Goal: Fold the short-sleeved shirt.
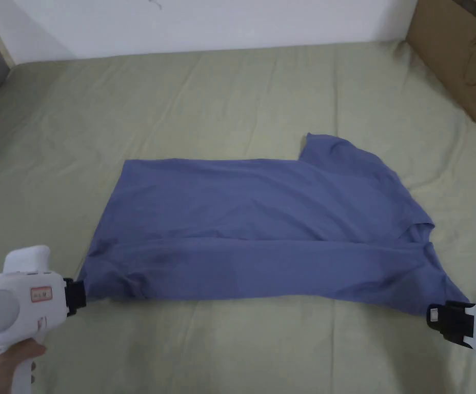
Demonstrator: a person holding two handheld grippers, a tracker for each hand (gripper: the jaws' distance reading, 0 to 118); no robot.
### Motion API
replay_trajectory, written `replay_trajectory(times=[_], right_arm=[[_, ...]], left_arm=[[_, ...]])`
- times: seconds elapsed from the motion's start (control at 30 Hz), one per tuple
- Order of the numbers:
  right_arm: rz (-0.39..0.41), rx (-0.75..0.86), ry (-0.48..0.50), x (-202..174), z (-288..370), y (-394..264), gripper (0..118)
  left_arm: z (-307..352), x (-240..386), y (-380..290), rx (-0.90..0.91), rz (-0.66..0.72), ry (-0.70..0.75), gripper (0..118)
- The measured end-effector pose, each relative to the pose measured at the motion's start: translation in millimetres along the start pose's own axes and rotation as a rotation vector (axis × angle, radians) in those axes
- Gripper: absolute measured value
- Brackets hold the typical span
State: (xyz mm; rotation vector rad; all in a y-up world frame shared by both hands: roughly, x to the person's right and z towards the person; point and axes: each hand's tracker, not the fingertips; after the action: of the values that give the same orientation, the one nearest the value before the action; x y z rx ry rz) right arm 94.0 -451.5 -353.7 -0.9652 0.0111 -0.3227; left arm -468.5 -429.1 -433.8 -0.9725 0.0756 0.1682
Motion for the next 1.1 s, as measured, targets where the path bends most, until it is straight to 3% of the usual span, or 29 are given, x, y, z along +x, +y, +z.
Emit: replay_trajectory(times=[0.03, 0.07, 0.23, 0.33, 0.43, 0.47, 0.57, 0.6, 0.63, 0.8, 0.9, 0.93, 0.97, 1.0, 1.1], right_arm=[[-0.012, -0.002, 0.007, 2.2, 0.0, -0.1, 0], [-0.024, -0.006, 0.017, 4.0, -0.2, 0.4, 0], [-0.03, -0.004, -0.004, 7.6, 0.6, 0.3, 0], [-0.048, -0.009, -0.01, 11.2, -0.6, -0.3, 0], [-0.065, -0.006, -0.017, 14.5, -4.0, 2.7, 0], [-0.068, -0.006, -0.026, 15.2, -5.6, 4.9, 10], [-0.07, 0.0, -0.062, 19.6, -12.2, 15.5, 69], [-0.071, 0.008, -0.057, 22.1, -15.4, 18.8, 78], [-0.078, 0.025, -0.055, 25.8, -20.9, 23.6, 80], [-0.194, -0.033, -0.087, 37.0, -63.3, 45.3, 72], [-0.049, -0.043, -0.197, 17.0, -70.2, 41.9, 62], [0.006, -0.029, -0.223, 10.4, -69.5, 39.7, 53], [0.026, -0.032, -0.234, 5.0, -65.5, 39.2, 24], [0.015, -0.033, -0.215, -0.2, -59.9, 40.3, 11], [-0.034, -0.079, -0.053, -6.7, -60.3, 41.7, 10]], left_arm=[[-5.8, -2.1, 6.7, 0.0, 0.016, 0.016, 51], [-12.8, -4.1, 13.9, -0.022, 0.028, 0.051, 58], [-58.4, -7.7, 21.0, -0.173, 0.065, 0.086, 58], [-59.7, 1.7, 7.4, -0.122, 0.036, 0.115, 51], [-54.9, 3.5, 11.9, -0.137, 0.038, 0.097, 21], [-53.1, 1.2, 16.2, -0.141, 0.046, 0.077, 11], [-52.4, -2.3, 19.2, -0.159, 0.063, 0.051, 8], [-51.0, -0.6, 19.3, -0.165, 0.044, 0.049, 7], [-49.3, 1.1, 20.0, -0.162, 0.034, 0.052, 7], [-43.3, 2.5, 20.3, -0.165, 0.014, 0.049, 7], [-40.5, 1.8, 20.8, -0.166, 0.014, 0.041, 7], [-39.4, 2.3, 21.3, -0.167, 0.01, 0.039, 7], [-40.0, 1.8, 22.1, -0.168, 0.006, 0.04, 7], [-38.4, 2.7, 22.5, -0.168, 0.002, 0.04, 7], [-35.7, 3.8, 24.5, -0.167, -0.012, 0.042, 7]])
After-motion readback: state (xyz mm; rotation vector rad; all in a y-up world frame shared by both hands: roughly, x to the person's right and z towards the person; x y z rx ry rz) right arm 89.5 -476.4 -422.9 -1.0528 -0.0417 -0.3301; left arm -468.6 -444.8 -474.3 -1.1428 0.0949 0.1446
